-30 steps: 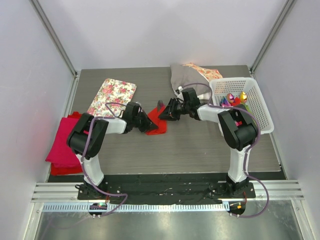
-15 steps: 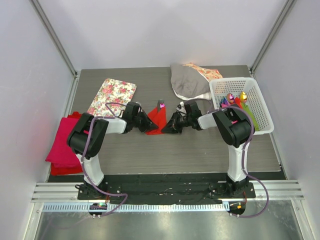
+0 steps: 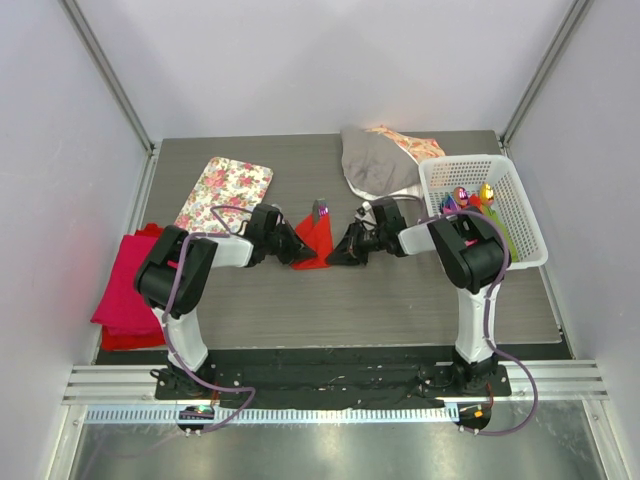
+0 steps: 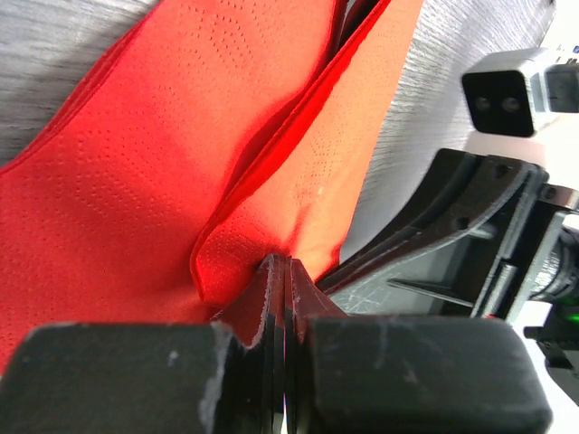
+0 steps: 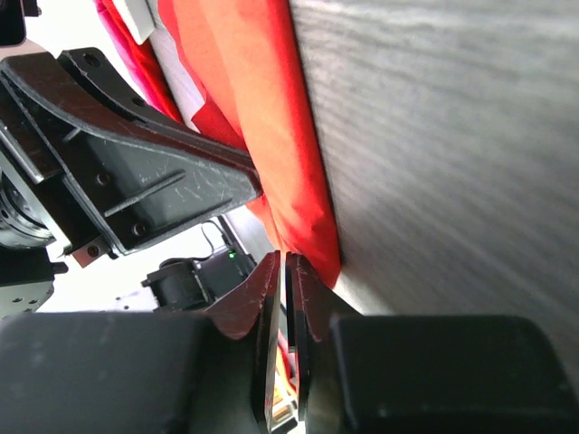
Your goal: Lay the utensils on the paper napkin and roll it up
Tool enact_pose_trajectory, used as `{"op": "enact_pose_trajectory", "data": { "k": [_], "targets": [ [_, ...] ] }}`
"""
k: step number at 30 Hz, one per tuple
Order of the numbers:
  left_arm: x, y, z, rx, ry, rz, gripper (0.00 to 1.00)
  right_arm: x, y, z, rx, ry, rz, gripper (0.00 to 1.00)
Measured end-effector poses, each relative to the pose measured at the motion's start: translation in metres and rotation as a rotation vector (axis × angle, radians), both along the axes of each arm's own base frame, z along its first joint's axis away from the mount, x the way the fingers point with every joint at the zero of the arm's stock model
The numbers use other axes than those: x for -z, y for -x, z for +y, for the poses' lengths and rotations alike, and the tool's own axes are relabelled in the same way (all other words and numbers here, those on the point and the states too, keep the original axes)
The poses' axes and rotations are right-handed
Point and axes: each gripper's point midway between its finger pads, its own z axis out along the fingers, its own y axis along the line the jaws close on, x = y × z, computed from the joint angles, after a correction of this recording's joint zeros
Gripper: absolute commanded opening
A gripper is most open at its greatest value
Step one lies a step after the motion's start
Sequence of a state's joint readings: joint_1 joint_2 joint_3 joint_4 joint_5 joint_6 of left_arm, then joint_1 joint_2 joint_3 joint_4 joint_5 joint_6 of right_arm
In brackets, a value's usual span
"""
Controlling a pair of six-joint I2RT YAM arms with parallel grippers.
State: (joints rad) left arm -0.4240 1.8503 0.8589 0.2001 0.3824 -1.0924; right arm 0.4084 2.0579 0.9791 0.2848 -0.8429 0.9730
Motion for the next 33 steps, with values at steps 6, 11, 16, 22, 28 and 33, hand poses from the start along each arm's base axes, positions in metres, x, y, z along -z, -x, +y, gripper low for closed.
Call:
{"op": "enact_pose_trajectory", "data": {
  "k": [6,11,16,22,28,33],
  "targets": [
    [0.000,0.000,0.000,0.000,0.000,0.000,0.00,-0.011,-0.008,-0.005,0.010,0.040,-0.036,0.17],
    [0.000,0.000,0.000,0.000,0.000,0.000,0.00,-0.015,-0.011,-0.003,0.007,0.046,-0.055,0.16],
    [0.000,0.000,0.000,0.000,0.000,0.000,0.00,-0.004,-0.003,0.000,-0.015,0.066,-0.039,0.14],
    [0.000,0.000,0.000,0.000,-0.001,-0.001,0.00,0.003,0.001,0.002,-0.033,0.058,-0.020,0.20],
    [0.000,-0.001,0.001,0.012,-0.021,-0.006,0.00,-0.008,-0.013,0.007,-0.020,0.055,-0.053,0.25],
    [0.000,-0.002,0.002,0.026,-0.042,-0.009,0.00,-0.054,-0.069,0.028,0.031,0.010,-0.209,0.23]
  ]
}}
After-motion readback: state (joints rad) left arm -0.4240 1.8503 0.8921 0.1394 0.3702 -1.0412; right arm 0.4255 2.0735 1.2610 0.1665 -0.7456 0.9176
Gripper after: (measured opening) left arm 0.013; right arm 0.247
